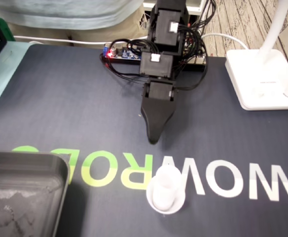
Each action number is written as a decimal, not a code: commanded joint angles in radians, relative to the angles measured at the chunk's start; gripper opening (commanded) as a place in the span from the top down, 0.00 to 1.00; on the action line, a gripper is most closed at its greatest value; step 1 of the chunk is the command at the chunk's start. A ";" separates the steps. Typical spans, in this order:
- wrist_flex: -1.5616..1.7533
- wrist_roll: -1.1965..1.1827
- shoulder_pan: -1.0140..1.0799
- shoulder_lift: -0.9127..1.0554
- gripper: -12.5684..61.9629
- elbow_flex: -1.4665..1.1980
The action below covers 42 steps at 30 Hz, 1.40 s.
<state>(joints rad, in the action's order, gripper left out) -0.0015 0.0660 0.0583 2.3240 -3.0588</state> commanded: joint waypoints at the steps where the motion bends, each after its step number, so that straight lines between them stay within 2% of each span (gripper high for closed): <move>1: 0.015 0.002 0.000 0.078 0.38 -0.044; 17: 0.020 0.014 -0.006 0.078 0.38 0.126; 22: 0.046 0.141 -0.006 0.078 0.38 0.202; 27: 0.195 0.422 -0.009 0.077 0.39 0.218; 36: 0.295 1.131 -0.002 0.069 0.39 0.253; 39: 0.436 1.246 -0.006 0.006 0.40 0.230; 42: 0.683 1.313 -0.006 -0.150 0.40 0.216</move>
<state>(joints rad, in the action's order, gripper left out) 0.4617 1.3330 0.0552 2.2473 -2.8655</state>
